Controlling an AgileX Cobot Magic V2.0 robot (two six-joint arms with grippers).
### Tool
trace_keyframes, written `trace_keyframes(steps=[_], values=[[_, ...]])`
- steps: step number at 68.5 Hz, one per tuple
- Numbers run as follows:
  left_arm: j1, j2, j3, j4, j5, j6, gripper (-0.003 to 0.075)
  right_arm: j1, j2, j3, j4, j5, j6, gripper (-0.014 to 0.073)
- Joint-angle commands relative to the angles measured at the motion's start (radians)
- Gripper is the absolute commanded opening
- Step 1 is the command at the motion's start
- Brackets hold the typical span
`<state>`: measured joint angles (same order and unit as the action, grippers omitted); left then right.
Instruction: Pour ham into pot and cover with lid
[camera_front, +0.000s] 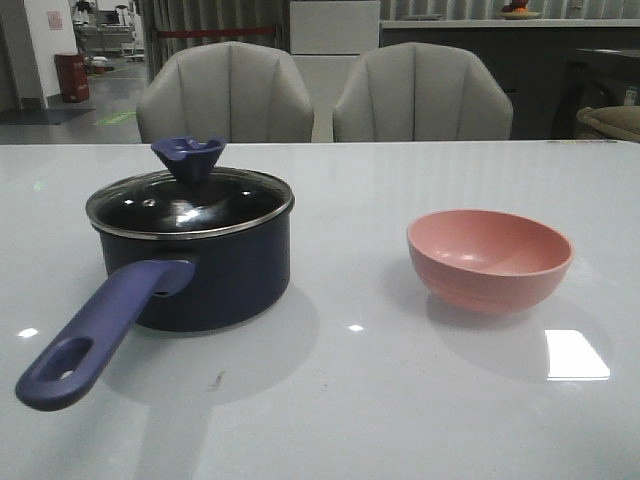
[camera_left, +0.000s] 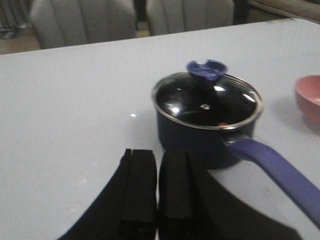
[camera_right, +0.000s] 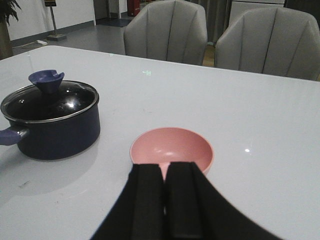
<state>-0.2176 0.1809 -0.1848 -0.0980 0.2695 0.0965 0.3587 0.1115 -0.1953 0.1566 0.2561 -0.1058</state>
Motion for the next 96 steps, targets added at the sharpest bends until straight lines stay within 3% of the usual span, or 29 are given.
trace_keyframes(steps=[1, 8, 18, 96], values=[[0.108, -0.046, 0.062, -0.002, -0.229, -0.001, 0.0112, 0.000, 0.009, -0.027, -0.010, -0.079, -0.013, 0.0140], [0.180, -0.114, 0.139, -0.002, -0.319, -0.001, 0.0112, 0.000, 0.009, -0.027, -0.010, -0.079, -0.013, 0.0140], [0.188, -0.209, 0.211, -0.002, -0.333, -0.010, 0.0112, 0.000, 0.009, -0.027, -0.010, -0.079, -0.013, 0.0140], [0.188, -0.202, 0.209, -0.002, -0.316, -0.010, 0.0112, 0.000, 0.009, -0.027, -0.010, -0.080, -0.013, 0.0140]])
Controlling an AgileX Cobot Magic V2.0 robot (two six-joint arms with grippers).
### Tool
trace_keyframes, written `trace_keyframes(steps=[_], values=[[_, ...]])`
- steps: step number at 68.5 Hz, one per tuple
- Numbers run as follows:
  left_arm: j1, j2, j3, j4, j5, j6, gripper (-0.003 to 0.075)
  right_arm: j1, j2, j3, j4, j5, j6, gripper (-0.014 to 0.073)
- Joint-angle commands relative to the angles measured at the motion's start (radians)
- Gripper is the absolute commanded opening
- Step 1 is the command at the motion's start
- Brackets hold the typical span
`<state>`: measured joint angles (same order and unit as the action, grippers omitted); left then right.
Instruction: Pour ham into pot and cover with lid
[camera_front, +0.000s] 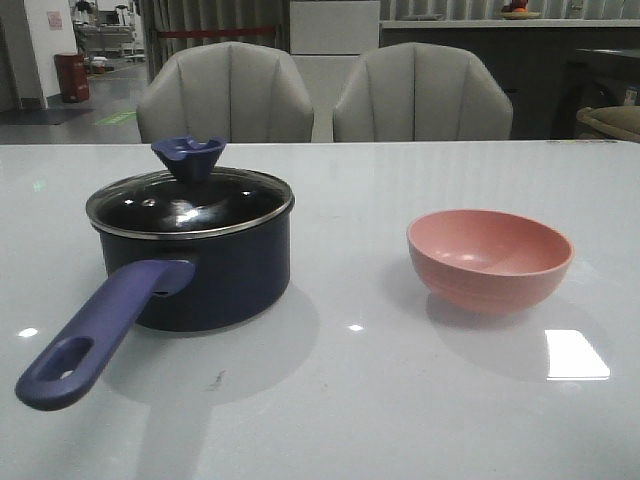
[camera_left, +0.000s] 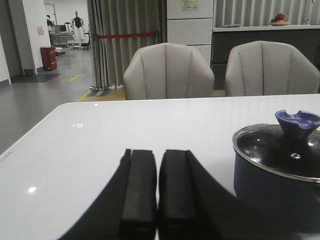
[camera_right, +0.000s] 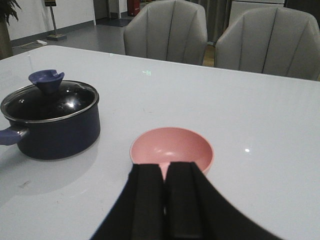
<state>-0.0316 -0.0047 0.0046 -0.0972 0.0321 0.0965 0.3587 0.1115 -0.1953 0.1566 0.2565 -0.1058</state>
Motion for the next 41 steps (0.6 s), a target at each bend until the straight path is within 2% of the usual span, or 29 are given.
trace_keyframes(steps=[1, 10, 18, 30, 41], values=[[0.002, -0.016, 0.020, -0.003, -0.078, -0.010, 0.0112, 0.000, 0.009, -0.027, -0.010, -0.080, -0.013, 0.0140], [0.002, -0.016, 0.020, -0.003, -0.078, -0.010, 0.0112, -0.010, 0.003, -0.013, -0.031, -0.111, -0.013, 0.0140], [0.002, -0.016, 0.020, -0.003, -0.078, -0.010, 0.0112, -0.093, -0.003, 0.011, -0.106, -0.146, -0.013, 0.0140], [0.002, -0.016, 0.020, -0.003, -0.078, -0.010, 0.0112, -0.246, -0.077, 0.084, -0.110, -0.186, 0.015, 0.0140], [0.002, -0.016, 0.020, -0.003, -0.078, -0.010, 0.0112, -0.272, -0.141, 0.162, -0.113, -0.206, 0.022, 0.0140]])
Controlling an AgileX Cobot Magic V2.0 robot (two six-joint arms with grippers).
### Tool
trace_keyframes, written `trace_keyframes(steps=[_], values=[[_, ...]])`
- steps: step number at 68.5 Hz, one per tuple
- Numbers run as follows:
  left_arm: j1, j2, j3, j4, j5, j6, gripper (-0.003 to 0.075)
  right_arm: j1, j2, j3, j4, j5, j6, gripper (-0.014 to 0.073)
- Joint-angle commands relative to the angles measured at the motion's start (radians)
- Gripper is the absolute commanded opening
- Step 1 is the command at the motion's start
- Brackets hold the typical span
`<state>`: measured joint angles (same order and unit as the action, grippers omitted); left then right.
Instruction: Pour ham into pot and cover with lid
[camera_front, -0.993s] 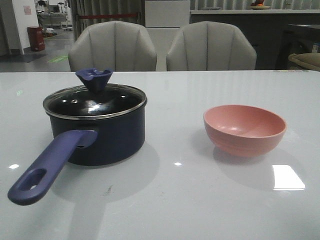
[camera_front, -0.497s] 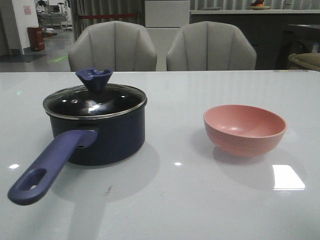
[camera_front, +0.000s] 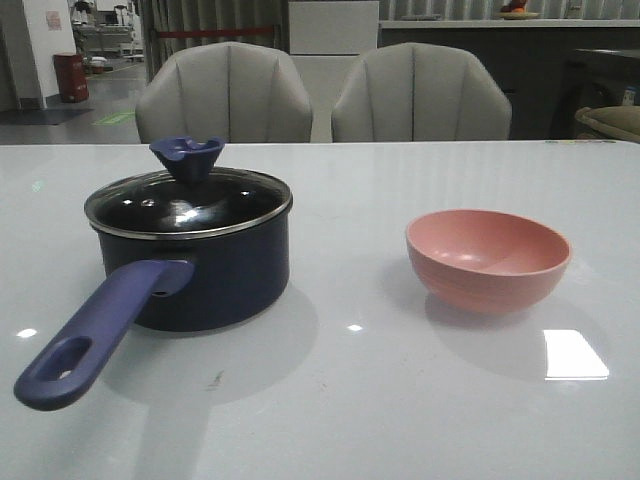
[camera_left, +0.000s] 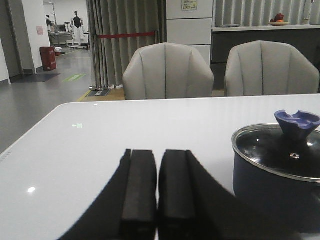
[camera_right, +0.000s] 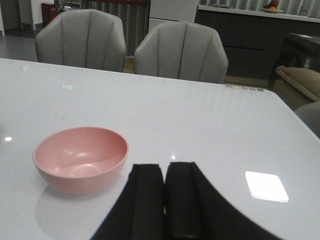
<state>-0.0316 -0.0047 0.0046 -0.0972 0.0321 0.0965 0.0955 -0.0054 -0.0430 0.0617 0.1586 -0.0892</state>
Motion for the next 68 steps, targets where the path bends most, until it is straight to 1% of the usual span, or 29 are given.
trace_keyframes(steps=[1, 10, 18, 33, 68], values=[[0.002, -0.016, 0.020, -0.003, -0.078, -0.010, 0.0112, -0.007, -0.023, 0.012, -0.018, -0.110, 0.008, 0.0140], [0.002, -0.016, 0.020, -0.003, -0.078, -0.010, 0.0112, -0.006, -0.026, 0.067, -0.018, -0.186, 0.096, 0.0140], [0.002, -0.016, 0.020, -0.003, -0.078, -0.010, 0.0112, -0.004, -0.026, 0.065, -0.018, -0.176, 0.139, 0.0140], [0.002, -0.016, 0.020, -0.003, -0.078, -0.010, 0.0112, 0.024, -0.026, 0.065, -0.020, -0.167, 0.139, 0.0140], [0.002, -0.016, 0.020, -0.003, -0.078, -0.010, 0.0112, 0.024, -0.026, 0.065, -0.020, -0.164, 0.139, 0.0140]])
